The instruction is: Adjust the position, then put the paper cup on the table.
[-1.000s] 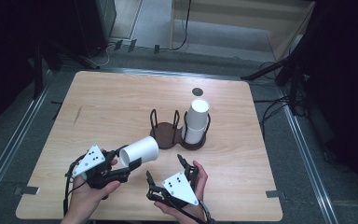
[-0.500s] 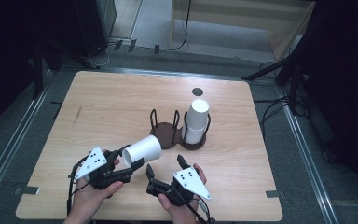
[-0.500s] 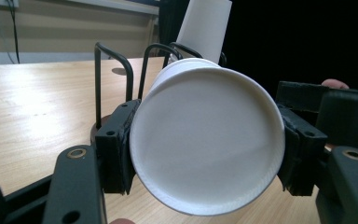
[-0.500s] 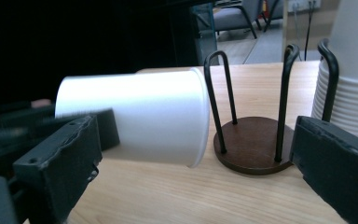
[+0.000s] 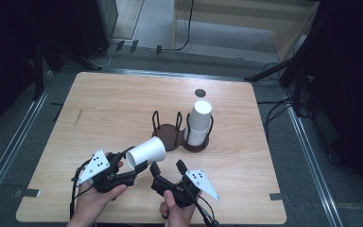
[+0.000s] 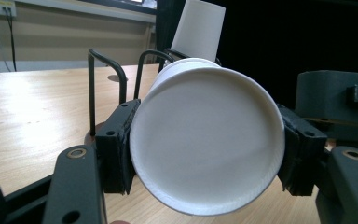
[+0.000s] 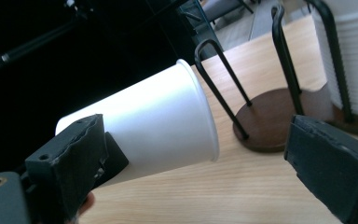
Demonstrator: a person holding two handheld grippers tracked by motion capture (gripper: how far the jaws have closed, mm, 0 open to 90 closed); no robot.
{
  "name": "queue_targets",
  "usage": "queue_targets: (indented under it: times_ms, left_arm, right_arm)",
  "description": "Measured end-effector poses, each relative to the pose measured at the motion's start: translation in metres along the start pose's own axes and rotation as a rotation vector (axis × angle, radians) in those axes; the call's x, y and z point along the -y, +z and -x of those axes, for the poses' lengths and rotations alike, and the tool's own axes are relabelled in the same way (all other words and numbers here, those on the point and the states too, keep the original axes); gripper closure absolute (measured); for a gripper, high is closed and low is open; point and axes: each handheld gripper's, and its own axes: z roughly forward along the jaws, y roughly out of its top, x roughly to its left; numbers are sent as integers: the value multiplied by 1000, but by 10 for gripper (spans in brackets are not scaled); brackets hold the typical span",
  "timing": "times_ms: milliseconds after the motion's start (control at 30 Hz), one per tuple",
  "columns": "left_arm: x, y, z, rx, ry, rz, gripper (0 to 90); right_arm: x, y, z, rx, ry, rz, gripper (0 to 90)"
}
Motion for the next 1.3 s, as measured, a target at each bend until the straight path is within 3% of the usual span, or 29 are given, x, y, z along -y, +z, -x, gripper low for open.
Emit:
queue_targets:
  times_ms: [133, 300, 467, 533, 600, 667, 967, 1300]
  left_arm:
    - [1, 1, 2, 2, 3, 11, 341]
    - [2, 2, 4, 9, 15, 22, 342]
    - [4, 4, 6, 15, 22, 23, 342]
    - [4, 4, 7, 16, 19, 23, 342]
    - [4, 4, 8, 17, 23, 23, 342]
    - [5, 5, 7, 17, 24, 25, 341]
    - [7, 8, 13, 29, 29, 24, 341]
    - [10, 12, 16, 58, 30, 12, 341]
  right_arm:
    - [1, 2, 2, -9, 107, -2, 57]
    - [0, 2, 8, -28, 333, 7, 59]
    - [2, 4, 17, -83, 615, -7, 36]
    - [5, 3, 19, -74, 716, -1, 0]
    - [7, 4, 20, -110, 791, 1, 0]
    - [9, 6, 19, -144, 828, -9, 0]
    - [14, 16, 17, -171, 890, -39, 0]
    - [16, 27, 18, -216, 905, -52, 0]
